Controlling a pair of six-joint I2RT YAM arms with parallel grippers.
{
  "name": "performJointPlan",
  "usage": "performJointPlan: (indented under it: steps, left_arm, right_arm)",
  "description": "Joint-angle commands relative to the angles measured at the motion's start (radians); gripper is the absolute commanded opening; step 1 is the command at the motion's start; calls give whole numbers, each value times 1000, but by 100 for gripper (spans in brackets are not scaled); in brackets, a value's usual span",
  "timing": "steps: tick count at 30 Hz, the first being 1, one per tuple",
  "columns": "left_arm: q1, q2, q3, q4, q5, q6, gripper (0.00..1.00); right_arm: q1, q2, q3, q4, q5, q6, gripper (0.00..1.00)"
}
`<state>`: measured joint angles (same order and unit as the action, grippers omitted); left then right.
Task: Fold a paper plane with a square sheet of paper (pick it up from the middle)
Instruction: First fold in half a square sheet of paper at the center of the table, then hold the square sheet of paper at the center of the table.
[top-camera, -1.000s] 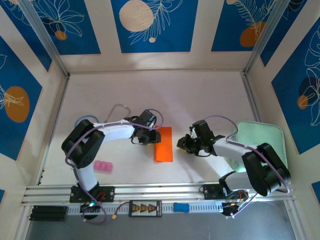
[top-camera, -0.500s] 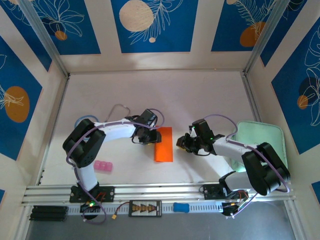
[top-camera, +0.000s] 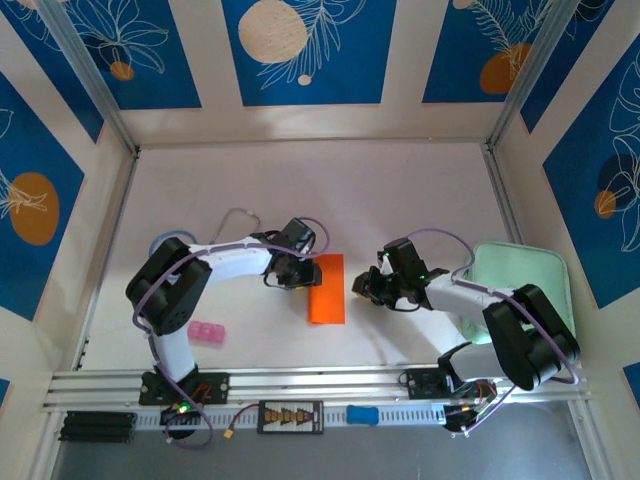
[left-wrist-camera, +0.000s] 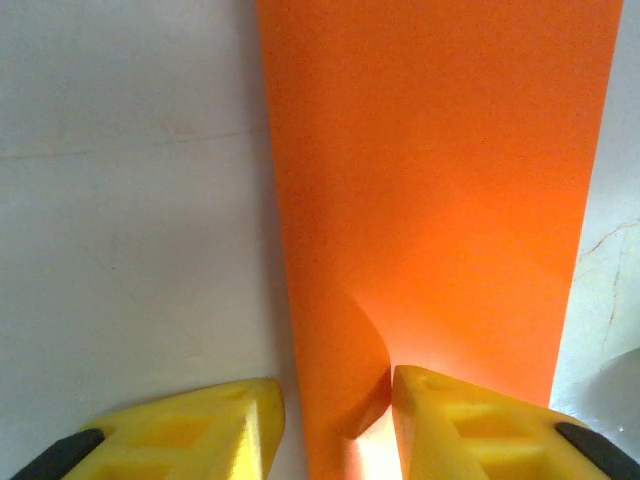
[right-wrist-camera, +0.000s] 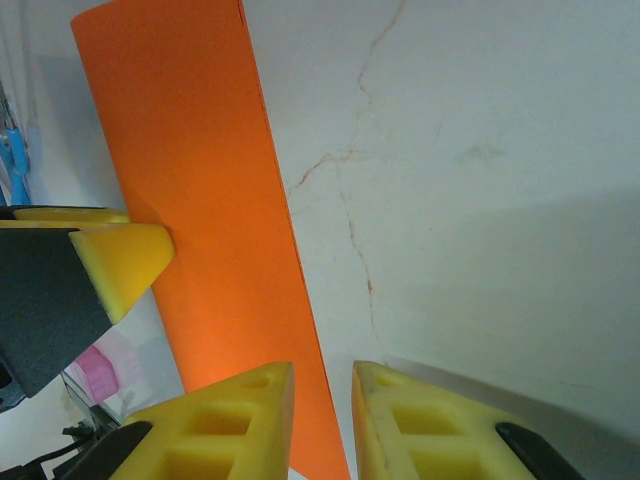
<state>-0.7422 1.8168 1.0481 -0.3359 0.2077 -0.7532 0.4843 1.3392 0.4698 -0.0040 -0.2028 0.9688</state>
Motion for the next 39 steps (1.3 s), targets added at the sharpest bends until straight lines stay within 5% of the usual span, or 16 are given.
performJointPlan:
  steps: [1, 39]
  left_arm:
    - [-13, 70, -32, 23, -57, 0, 39]
    - [-8, -2, -44, -27, -183, -31, 41]
  right_arm:
    - [5, 3, 22, -13, -16, -17, 24]
    - [5, -18, 14, -31, -9, -13, 24]
